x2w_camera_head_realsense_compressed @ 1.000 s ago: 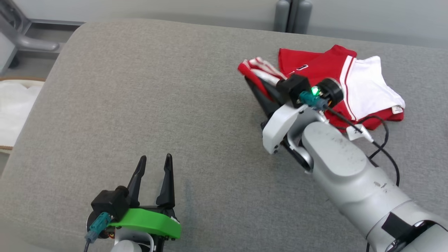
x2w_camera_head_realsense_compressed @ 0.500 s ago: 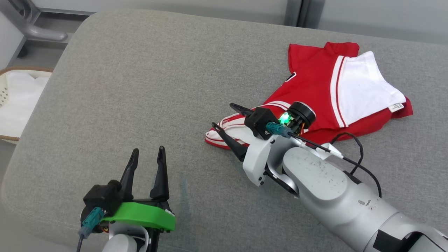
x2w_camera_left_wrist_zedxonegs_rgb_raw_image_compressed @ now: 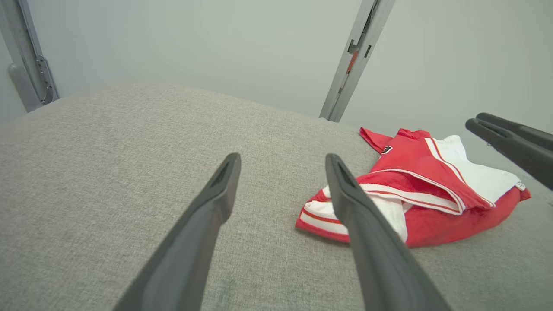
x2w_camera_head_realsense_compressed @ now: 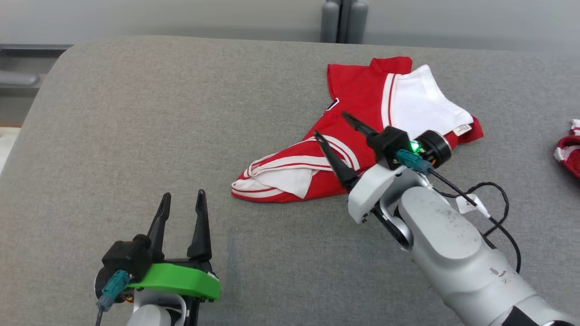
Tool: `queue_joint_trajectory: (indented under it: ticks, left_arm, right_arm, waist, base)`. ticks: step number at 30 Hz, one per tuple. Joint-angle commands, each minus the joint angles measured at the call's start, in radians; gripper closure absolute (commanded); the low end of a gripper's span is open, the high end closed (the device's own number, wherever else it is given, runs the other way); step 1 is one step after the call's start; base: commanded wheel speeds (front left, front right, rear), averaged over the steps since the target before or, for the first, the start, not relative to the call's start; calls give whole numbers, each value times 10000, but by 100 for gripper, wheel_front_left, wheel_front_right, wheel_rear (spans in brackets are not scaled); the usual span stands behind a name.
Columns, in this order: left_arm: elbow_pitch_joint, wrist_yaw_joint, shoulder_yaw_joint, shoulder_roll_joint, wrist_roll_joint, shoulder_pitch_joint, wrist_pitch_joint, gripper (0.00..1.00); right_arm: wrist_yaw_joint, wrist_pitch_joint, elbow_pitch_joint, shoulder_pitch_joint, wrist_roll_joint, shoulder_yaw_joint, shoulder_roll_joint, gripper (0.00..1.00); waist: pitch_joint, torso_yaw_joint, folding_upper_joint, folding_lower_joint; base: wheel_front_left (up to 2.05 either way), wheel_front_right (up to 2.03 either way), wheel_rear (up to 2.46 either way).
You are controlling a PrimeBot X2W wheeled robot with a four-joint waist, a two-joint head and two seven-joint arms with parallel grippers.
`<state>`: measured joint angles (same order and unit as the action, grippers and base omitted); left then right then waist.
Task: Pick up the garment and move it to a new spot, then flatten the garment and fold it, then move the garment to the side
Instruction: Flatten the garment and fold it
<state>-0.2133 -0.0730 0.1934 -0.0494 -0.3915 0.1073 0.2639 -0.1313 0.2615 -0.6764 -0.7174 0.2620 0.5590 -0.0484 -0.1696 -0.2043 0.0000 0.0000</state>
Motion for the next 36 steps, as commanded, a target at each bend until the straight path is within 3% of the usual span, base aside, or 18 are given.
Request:
queue_joint_trajectory:
  ticks: [1, 11, 17, 27, 36]
  left_arm:
    - [-52, -72, -5, -23, 128, -85, 3, 0]
    - [-792, -375, 838, -23, 685, 155, 3, 0]
    - [-1934, -514, 1841, -26, 1175, 1208, 3, 0]
    - [-4566, -577, 2965, -112, 1354, 3603, 3, 0]
    - [-5469, -538, 3085, -91, 1122, 4654, 3, 0]
  right_arm:
    - [13, 31, 216, 324, -320, -491, -39, 0]
    - [13, 42, 2190, 2676, -1993, -3934, -38, 0]
    - [13, 44, 3265, 4000, -2163, -5097, -38, 0]
    - [13, 45, 4399, 4679, -1712, -5498, -35, 0]
    - [13, 45, 4705, 4459, -1538, -5512, -38, 0]
  waist:
    - [323, 519, 0, 0]
    - [614, 1565, 0, 0]
    - [185, 2034, 0, 0]
    - [-920, 3043, 0, 0]
    - [-1407, 3509, 0, 0]
  base:
    - [0, 0, 0]
    - [0, 0, 0]
    - [0, 0, 0]
    - [0, 0, 0]
    - [0, 0, 0]
